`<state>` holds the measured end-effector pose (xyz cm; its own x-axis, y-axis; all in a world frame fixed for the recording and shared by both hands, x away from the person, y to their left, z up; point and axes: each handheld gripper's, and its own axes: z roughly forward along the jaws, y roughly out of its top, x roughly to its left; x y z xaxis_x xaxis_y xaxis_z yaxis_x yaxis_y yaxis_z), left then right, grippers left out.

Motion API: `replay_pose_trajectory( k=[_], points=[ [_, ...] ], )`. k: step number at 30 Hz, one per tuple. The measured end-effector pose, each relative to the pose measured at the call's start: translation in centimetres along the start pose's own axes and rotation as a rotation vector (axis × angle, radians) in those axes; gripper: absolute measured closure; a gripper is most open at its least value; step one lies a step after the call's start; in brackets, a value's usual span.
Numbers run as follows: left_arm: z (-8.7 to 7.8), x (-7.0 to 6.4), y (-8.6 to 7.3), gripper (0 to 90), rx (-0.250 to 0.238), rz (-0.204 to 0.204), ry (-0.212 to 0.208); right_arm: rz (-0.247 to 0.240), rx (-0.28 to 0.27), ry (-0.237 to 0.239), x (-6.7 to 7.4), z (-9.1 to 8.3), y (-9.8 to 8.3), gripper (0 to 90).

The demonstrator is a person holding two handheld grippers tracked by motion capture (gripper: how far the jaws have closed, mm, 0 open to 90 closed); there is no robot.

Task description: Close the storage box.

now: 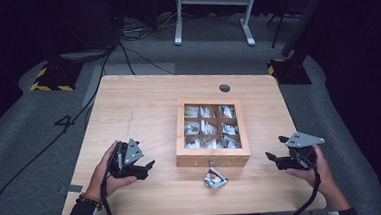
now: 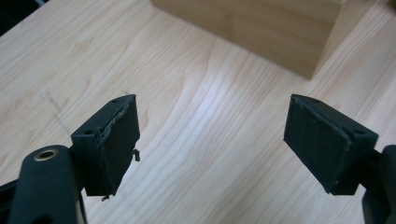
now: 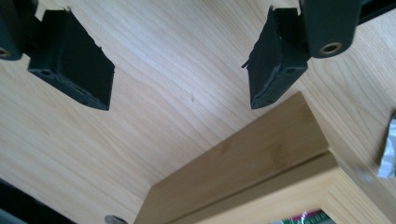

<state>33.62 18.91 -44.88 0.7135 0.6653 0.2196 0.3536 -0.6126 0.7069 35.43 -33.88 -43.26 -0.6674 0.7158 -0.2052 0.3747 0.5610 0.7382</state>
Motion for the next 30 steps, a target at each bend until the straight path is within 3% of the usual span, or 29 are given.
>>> replay_pose_trajectory(
  k=[7,11,15,18,23,26,30],
  points=[
    [0.1,0.6,-2.1,18.3,0.041,-0.016,0.019,0.040,0.006,0.006,-0.4,0.3,-1.8,22.6],
    [0.3,0.8,-3.4,18.1,0.073,-0.037,0.013,0.112,-0.007,0.030,-0.9,0.5,-3.0,20.5],
    [0.3,1.0,-4.5,17.8,0.092,-0.053,0.009,0.181,0.005,0.023,-1.7,1.0,-4.5,18.9],
    [0.2,1.3,-5.1,18.5,0.076,-0.090,-0.005,0.219,-0.001,0.028,-2.2,1.2,-5.5,18.7],
    [0.4,2.3,-6.7,21.2,0.073,-0.199,-0.044,0.275,0.005,0.031,-2.5,1.7,-7.1,18.5],
    [0.6,2.5,-7.2,21.0,0.097,-0.200,-0.043,0.257,0.025,0.011,-2.2,2.1,-7.5,18.2],
    [0.9,2.7,-7.6,20.6,0.073,-0.258,-0.076,0.253,0.042,0.013,-1.8,2.4,-8.1,17.7]
  ],
)
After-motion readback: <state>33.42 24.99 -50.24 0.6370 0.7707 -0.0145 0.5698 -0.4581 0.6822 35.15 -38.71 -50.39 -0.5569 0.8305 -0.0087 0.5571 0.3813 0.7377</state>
